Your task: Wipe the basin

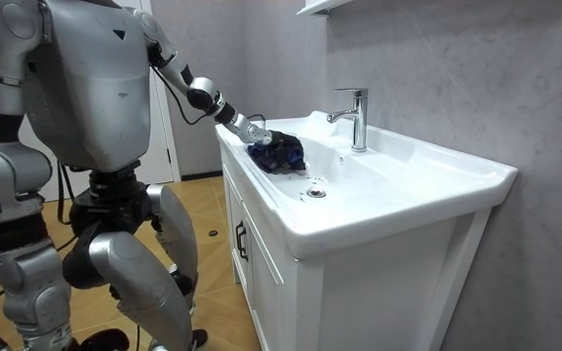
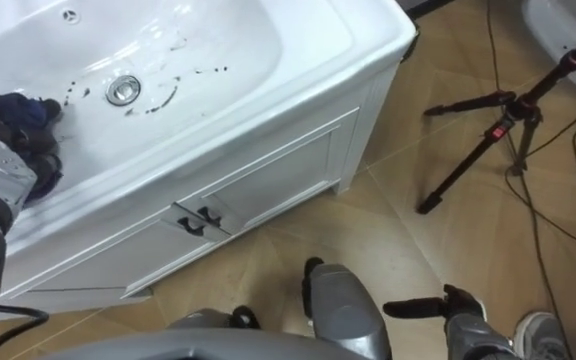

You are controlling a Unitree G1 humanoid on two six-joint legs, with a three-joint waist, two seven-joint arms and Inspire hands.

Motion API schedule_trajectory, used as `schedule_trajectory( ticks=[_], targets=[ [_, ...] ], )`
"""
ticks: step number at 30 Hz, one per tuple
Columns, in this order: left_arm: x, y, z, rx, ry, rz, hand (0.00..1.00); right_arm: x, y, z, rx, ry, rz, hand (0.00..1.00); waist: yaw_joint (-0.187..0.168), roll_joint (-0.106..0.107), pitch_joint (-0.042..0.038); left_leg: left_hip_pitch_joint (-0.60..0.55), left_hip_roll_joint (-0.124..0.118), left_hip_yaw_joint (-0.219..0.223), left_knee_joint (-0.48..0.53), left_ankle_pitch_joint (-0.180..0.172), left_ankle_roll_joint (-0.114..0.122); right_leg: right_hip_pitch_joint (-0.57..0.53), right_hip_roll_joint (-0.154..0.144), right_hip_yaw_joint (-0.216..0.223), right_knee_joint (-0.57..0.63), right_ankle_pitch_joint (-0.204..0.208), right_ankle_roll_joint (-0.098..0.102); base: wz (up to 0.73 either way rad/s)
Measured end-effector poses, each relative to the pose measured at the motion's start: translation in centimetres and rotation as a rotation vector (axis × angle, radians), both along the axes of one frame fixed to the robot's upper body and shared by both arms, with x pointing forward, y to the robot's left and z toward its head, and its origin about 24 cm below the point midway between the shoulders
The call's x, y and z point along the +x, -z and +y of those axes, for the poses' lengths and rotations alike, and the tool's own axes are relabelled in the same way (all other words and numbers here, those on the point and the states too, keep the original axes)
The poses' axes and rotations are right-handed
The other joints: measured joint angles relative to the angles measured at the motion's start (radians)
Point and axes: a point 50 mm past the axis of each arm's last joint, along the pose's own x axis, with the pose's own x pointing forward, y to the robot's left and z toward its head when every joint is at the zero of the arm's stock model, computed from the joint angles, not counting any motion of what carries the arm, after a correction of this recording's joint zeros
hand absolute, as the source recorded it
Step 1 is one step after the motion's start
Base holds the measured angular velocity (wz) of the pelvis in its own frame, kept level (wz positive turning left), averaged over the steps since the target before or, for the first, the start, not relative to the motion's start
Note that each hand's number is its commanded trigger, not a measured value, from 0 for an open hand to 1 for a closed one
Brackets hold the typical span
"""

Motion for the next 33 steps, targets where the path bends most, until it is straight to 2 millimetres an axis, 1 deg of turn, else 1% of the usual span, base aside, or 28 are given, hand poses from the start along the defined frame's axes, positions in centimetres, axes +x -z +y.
schedule_trajectory(
  ticks=[2, 4, 7, 8, 10, 12, 14, 15, 16, 18, 20, 21, 22, 23, 25, 29, 33],
  targets=[
    [1.0, -0.7, -0.6, -0.037, -0.007, -0.042, 1.0, 0.2, 0.0, 0.1, -0.003, -0.024, 0.002, 0.0, -0.017, -0.001, 0.0013, -0.028, 0.001, 0.003, 0.02, -0.006, 0.005, -0.026, 0.001, 0.002, 0.009, 0.012, -0.01, -0.05],
    [1.9, -1.2, -1.3, -0.067, -0.007, -0.073, 1.0, 0.2, 0.0, 0.1, -0.005, -0.028, 0.006, 0.0, -0.029, 0.001, 0.003, -0.044, 0.004, 0.006, 0.035, -0.014, 0.007, -0.04, 0.002, 0.009, 0.014, 0.013, -0.009, -0.12],
    [2.7, -2.0, -1.6, -0.109, -0.025, -0.116, 1.0, 0.3, 0.0, 0.2, -0.01, -0.048, 0.007, 0.0, -0.042, -0.006, 0.0087, -0.048, 0.007, 0.034, 0.042, -0.023, 0.01, -0.06, 0.005, 0.021, 0.028, 0.016, -0.007, -0.25],
    [3.0, -2.3, -1.7, -0.124, -0.032, -0.135, 1.0, 0.3, 0.0, 0.2, -0.017, -0.048, 0.01, 0.0, -0.053, -0.008, 0.0096, -0.054, 0.009, 0.043, 0.048, -0.029, 0.011, -0.071, 0.009, 0.031, 0.035, 0.016, -0.007, -0.26],
    [3.7, -3.2, -1.8, -0.129, -0.031, -0.16, 1.0, 0.1, 0.0, 0.1, -0.024, -0.056, 0.02, 0.0, -0.06, -0.013, 0.0115, -0.066, 0.011, 0.065, 0.055, -0.035, 0.014, -0.094, 0.015, 0.053, 0.049, 0.016, -0.004, -0.27],
    [4.3, -4.1, -1.8, -0.134, -0.041, -0.183, 1.0, 0.0, 0.0, 0.0, -0.036, -0.073, 0.03, 0.0, -0.07, -0.013, 0.0124, -0.088, 0.019, 0.074, 0.078, -0.044, 0.015, -0.117, 0.016, 0.057, 0.065, 0.016, -0.004, -0.19],
    [4.3, -4.2, -1.8, -0.134, -0.069, -0.191, 1.0, -0.7, 0.1, -0.3, -0.048, -0.065, 0.061, 0.0, -0.089, -0.015, 0.0132, -0.109, 0.023, 0.072, 0.107, -0.056, 0.013, -0.139, 0.018, 0.061, 0.084, 0.008, -0.005, -0.02],
    [4.4, -4.4, -1.7, -0.13, -0.069, -0.194, 1.0, -1.0, 0.1, -0.4, -0.049, -0.059, 0.069, 0.0, -0.091, -0.015, 0.0132, -0.115, 0.025, 0.07, 0.116, -0.06, 0.013, -0.145, 0.02, 0.061, 0.09, 0.005, -0.005, 0.0],
    [4.6, -4.8, -1.7, -0.113, -0.061, -0.199, 1.0, -1.4, 0.1, -0.6, -0.051, -0.047, 0.083, 0.0, -0.091, -0.021, 0.0169, -0.124, 0.028, 0.07, 0.131, -0.064, 0.012, -0.155, 0.023, 0.062, 0.104, 0.0, -0.007, 0.0],
    [4.8, -5.3, -1.4, -0.095, -0.058, -0.21, 1.0, -1.8, 0.1, -0.9, -0.057, -0.041, 0.094, 0.0, -0.089, -0.025, 0.0182, -0.141, 0.037, 0.071, 0.152, -0.071, 0.01, -0.167, 0.033, 0.069, 0.11, 0.0, -0.006, -0.06],
    [4.9, -5.8, -1.0, -0.074, -0.064, -0.223, 1.0, -2.1, 0.0, -1.2, -0.065, -0.037, 0.107, 0.0, -0.096, -0.037, 0.0208, -0.15, 0.039, 0.074, 0.158, -0.074, 0.006, -0.179, 0.037, 0.076, 0.118, 0.002, -0.006, -0.05],
    [4.9, -5.9, -1.0, -0.073, -0.065, -0.226, 1.0, -2.2, 0.0, -1.3, -0.067, -0.037, 0.11, 0.0, -0.097, -0.038, 0.0207, -0.155, 0.041, 0.074, 0.162, -0.074, 0.006, -0.182, 0.039, 0.076, 0.117, 0.003, -0.005, -0.06],
    [4.9, -6.1, -0.9, -0.07, -0.066, -0.231, 1.0, -2.3, 0.0, -1.4, -0.069, -0.036, 0.113, 0.0, -0.098, -0.039, 0.0207, -0.166, 0.05, 0.074, 0.174, -0.075, 0.007, -0.187, 0.048, 0.082, 0.116, 0.005, -0.003, -0.11],
    [4.9, -6.2, -0.8, -0.066, -0.069, -0.235, 1.0, -2.4, 0.0, -1.4, -0.069, -0.035, 0.115, 0.0, -0.097, -0.042, 0.0194, -0.17, 0.057, 0.077, 0.184, -0.079, 0.005, -0.192, 0.054, 0.085, 0.119, 0.007, -0.005, -0.11],
    [5.0, -6.4, -0.8, -0.058, -0.076, -0.245, 1.0, -2.3, 0.0, -1.4, -0.07, -0.04, 0.114, 0.0, -0.099, -0.045, 0.0195, -0.173, 0.058, 0.081, 0.186, -0.08, 0.004, -0.198, 0.056, 0.085, 0.121, 0.012, -0.012, -0.11],
    [5.2, -6.8, -0.9, -0.056, -0.068, -0.268, 1.0, -2.0, 0.0, -1.2, -0.068, -0.051, 0.107, 0.0, -0.108, -0.048, 0.0193, -0.183, 0.064, 0.085, 0.194, -0.08, 0.004, -0.208, 0.064, 0.099, 0.121, 0.019, -0.014, -0.05],
    [5.3, -6.9, -0.9, -0.045, -0.072, -0.288, 1.0, -1.4, 0.0, -0.9, -0.063, -0.068, 0.085, 0.0, -0.118, -0.057, 0.0192, -0.19, 0.063, 0.089, 0.2, -0.083, 0.006, -0.22, 0.061, 0.1, 0.136, 0.016, -0.015, -0.01]
  ],
)
